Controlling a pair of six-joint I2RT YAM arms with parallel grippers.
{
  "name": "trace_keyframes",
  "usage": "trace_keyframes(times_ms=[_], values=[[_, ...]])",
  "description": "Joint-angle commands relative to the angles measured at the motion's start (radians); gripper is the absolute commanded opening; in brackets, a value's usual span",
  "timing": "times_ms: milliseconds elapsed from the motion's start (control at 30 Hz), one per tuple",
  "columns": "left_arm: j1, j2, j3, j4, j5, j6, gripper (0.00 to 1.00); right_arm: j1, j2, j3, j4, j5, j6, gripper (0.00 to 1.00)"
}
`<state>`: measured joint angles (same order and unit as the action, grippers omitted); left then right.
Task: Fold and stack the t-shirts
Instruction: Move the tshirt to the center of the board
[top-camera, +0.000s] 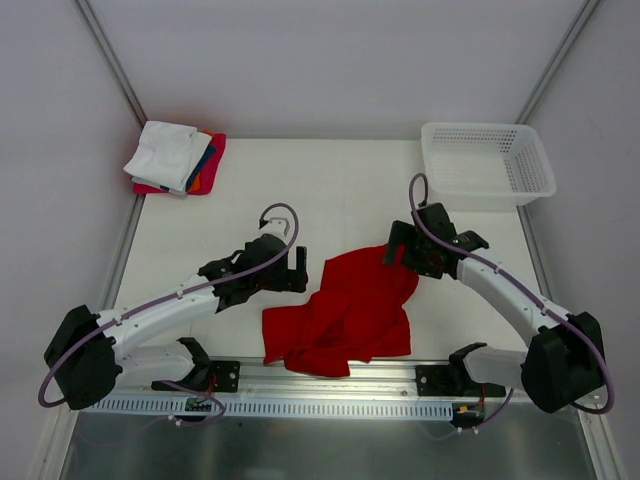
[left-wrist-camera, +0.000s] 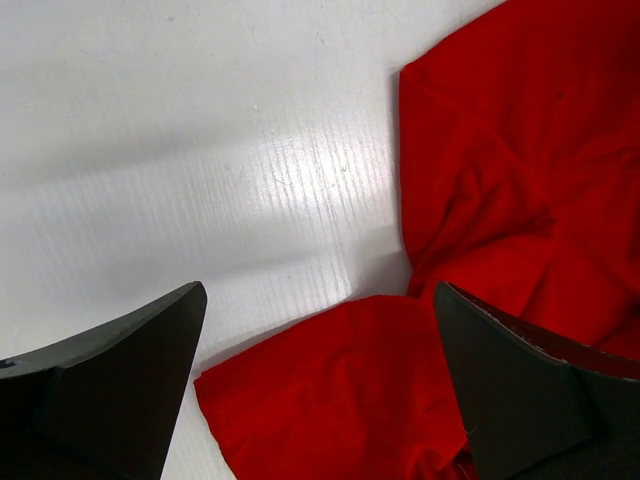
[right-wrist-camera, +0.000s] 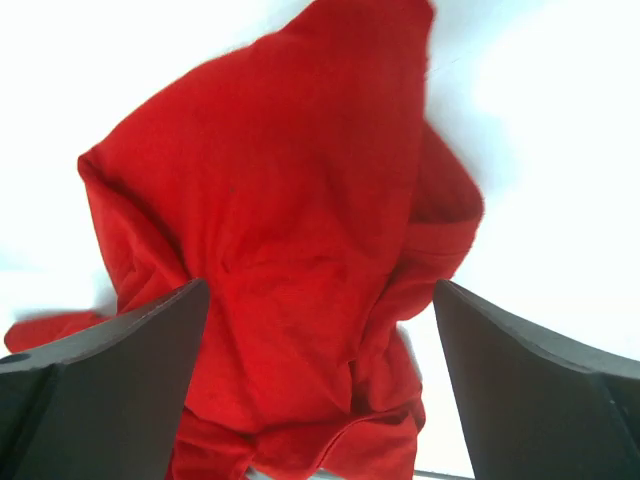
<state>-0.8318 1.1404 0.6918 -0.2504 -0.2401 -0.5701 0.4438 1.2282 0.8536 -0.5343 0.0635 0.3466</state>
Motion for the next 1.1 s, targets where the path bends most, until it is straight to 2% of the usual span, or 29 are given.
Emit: trace_keyframes(times_ms=[0, 67, 233, 467, 833, 1067], values=[[-0.007, -0.057, -0.021, 0.019, -0.001, -0.013, 0.99, 0.015, -0.004, 0.029, -0.056, -0.053, -0.032, 1.0], [-0.009, -0.067, -0.026, 0.019, -0.001, -0.02, 0.99, 0.038, -0.025, 0.012, -0.043, -0.053, 0.017, 0.99], [-0.009, -0.05, -0.026, 0.022, -0.011, -0.033, 0.99, 0.219, 0.0, -0.088, 0.097, -0.037, 0.144, 1.0], [-0.01, -0.073, -0.049, 0.022, -0.013, -0.03, 0.99, 0.323, 0.063, -0.205, 0.234, -0.012, 0.253, 0.99], [-0.01, -0.074, -0.067, 0.034, -0.007, -0.043, 0.99, 0.394, 0.051, -0.217, 0.205, 0.036, 0.287, 0.99], [-0.016, -0.09, -0.083, 0.039, -0.016, -0.048, 0.99, 0.409, -0.053, -0.156, 0.027, 0.143, 0.258, 0.99]])
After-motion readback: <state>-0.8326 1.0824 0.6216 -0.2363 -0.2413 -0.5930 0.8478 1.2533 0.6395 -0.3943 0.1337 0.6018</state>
